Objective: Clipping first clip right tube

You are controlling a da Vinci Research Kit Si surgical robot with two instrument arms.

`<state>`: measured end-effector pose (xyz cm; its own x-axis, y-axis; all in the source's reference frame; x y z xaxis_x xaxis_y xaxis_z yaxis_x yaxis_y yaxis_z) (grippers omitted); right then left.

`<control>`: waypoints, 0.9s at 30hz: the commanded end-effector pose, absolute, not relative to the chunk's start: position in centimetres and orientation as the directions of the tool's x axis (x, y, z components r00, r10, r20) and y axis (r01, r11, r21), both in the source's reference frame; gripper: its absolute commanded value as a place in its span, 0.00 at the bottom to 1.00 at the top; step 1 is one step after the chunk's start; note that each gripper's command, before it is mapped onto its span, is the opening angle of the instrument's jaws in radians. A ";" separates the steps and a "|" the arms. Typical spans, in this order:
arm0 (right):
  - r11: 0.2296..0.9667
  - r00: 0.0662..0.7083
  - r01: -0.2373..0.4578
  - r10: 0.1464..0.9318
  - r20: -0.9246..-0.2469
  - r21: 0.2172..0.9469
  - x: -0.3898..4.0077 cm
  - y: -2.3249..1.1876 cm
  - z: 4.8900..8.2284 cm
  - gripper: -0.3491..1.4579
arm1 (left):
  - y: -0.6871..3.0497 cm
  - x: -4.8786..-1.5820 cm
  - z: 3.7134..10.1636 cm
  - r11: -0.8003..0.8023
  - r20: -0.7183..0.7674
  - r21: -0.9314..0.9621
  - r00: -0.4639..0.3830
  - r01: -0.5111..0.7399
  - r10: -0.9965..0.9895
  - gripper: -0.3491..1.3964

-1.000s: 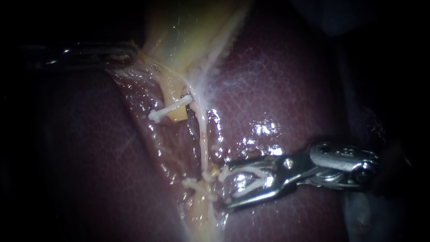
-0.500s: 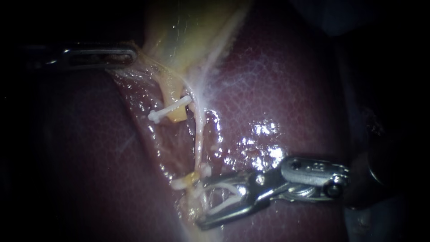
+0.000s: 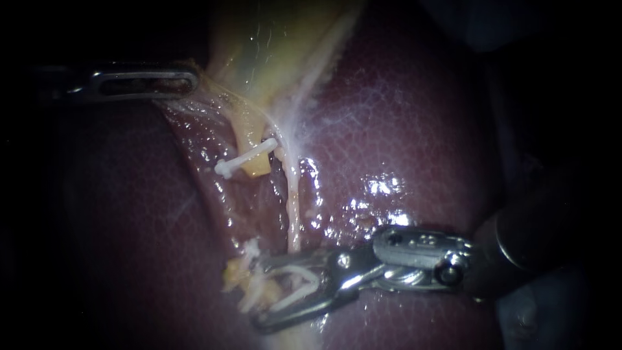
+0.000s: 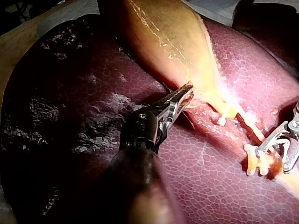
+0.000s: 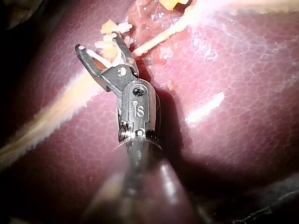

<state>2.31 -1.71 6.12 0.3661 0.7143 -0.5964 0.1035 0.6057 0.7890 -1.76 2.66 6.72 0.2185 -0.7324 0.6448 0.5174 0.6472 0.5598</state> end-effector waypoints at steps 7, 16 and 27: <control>0.604 0.367 0.107 0.714 -0.596 0.790 2.25 -1.70 6.09 0.47 | 2.66 -1.76 6.72 0.647 0.645 0.558 0.219 0.520 -0.732 0.00; 0.604 0.361 0.092 0.721 -0.592 0.792 2.01 -1.60 5.98 0.47 | 2.65 -1.76 6.72 0.647 0.645 0.558 0.219 0.520 -0.732 0.00; 0.603 0.352 0.069 0.731 -0.585 0.795 1.67 -1.43 5.86 0.47 | 2.66 -1.76 6.72 0.647 0.645 0.558 0.219 0.520 -0.732 0.00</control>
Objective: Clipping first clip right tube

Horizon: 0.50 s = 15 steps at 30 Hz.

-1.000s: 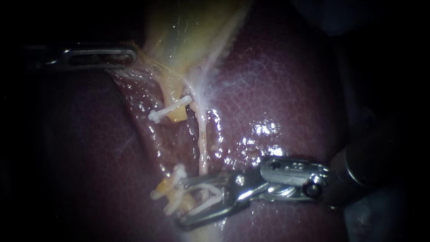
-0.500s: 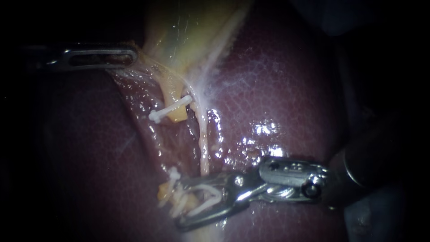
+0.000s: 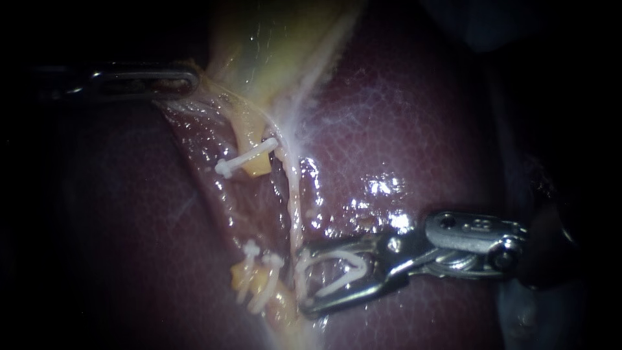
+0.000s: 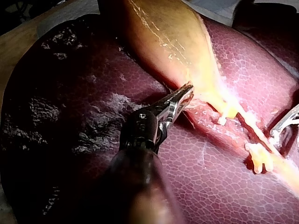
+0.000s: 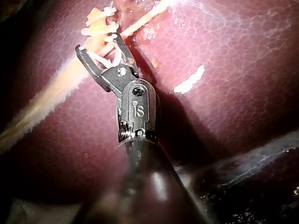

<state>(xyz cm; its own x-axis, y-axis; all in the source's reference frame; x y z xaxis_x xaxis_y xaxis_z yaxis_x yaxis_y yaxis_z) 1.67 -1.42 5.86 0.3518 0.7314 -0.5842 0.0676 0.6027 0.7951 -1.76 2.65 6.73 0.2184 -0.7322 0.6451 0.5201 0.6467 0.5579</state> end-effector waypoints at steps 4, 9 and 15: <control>0.605 0.350 0.064 0.731 -0.585 0.794 1.62 -1.41 5.89 0.47 | 2.66 -1.76 6.72 0.647 0.645 0.558 0.219 0.520 -0.732 0.00; 0.605 0.350 0.063 0.731 -0.586 0.793 1.60 -1.41 5.92 0.47 | 2.66 -1.76 6.72 0.647 0.645 0.558 0.219 0.520 -0.732 0.00; 0.609 0.350 0.060 0.730 -0.588 0.791 1.62 -1.41 6.04 0.47 | 2.66 -1.76 6.72 0.647 0.645 0.558 0.219 0.520 -0.732 0.00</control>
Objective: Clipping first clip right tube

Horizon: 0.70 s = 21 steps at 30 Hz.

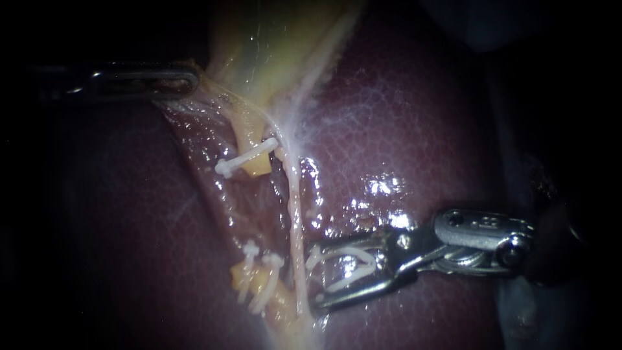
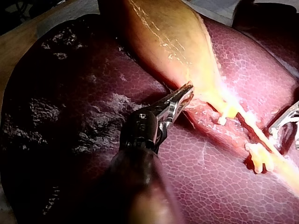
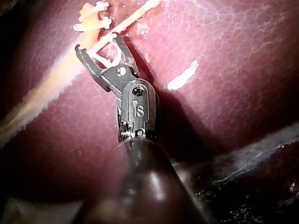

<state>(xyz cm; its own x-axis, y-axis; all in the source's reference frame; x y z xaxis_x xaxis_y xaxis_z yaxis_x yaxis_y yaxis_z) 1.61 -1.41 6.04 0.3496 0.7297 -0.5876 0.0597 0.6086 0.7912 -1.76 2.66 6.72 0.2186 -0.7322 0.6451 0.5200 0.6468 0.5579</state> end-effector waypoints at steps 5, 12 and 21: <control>0.602 0.351 0.051 0.736 -0.579 0.797 1.63 -1.44 6.24 0.47 | 2.66 -1.76 6.73 0.647 0.645 0.558 0.219 0.520 -0.732 0.00; 0.590 0.349 0.040 0.748 -0.565 0.806 1.62 -1.42 6.48 0.47 | 2.66 -1.76 6.73 0.647 0.644 0.558 0.221 0.520 -0.733 0.00; 0.582 0.351 0.028 0.755 -0.554 0.812 1.61 -1.42 6.62 0.47 | 2.66 -1.76 6.73 0.647 0.644 0.558 0.221 0.520 -0.733 0.00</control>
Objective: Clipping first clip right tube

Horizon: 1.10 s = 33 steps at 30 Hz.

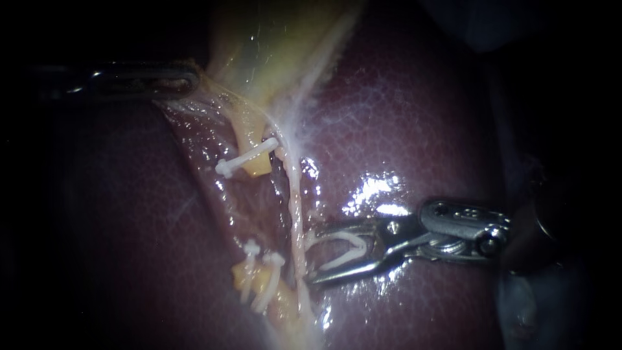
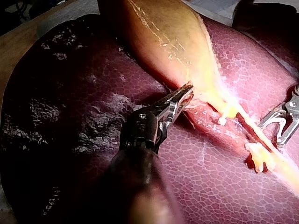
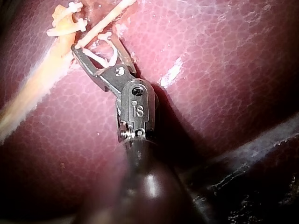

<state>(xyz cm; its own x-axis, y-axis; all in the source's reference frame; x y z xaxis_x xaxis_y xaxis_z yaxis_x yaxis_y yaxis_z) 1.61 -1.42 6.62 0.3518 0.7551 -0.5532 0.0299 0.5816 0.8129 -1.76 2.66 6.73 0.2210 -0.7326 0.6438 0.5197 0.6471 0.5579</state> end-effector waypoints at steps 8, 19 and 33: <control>0.578 0.359 0.041 0.753 -0.552 0.815 1.68 -1.43 6.61 0.47 | 2.66 -1.76 6.73 0.647 0.644 0.558 0.221 0.520 -0.733 0.00; 0.536 0.324 0.084 0.783 -0.532 0.840 1.88 -1.49 6.54 0.47 | 2.66 -1.76 6.73 0.647 0.644 0.558 0.221 0.520 -0.733 0.00; 0.488 0.289 0.121 0.816 -0.501 0.865 1.97 -1.52 6.50 0.47 | 2.66 -1.76 6.73 0.646 0.644 0.556 0.221 0.522 -0.733 0.00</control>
<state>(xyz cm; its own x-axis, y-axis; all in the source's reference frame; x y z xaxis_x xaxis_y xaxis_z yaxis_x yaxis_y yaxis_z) 1.97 -1.53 6.50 0.2851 0.8178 -0.5000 0.1286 0.4843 0.8654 -1.76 2.66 6.73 0.2213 -0.7327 0.6436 0.5210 0.6467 0.5571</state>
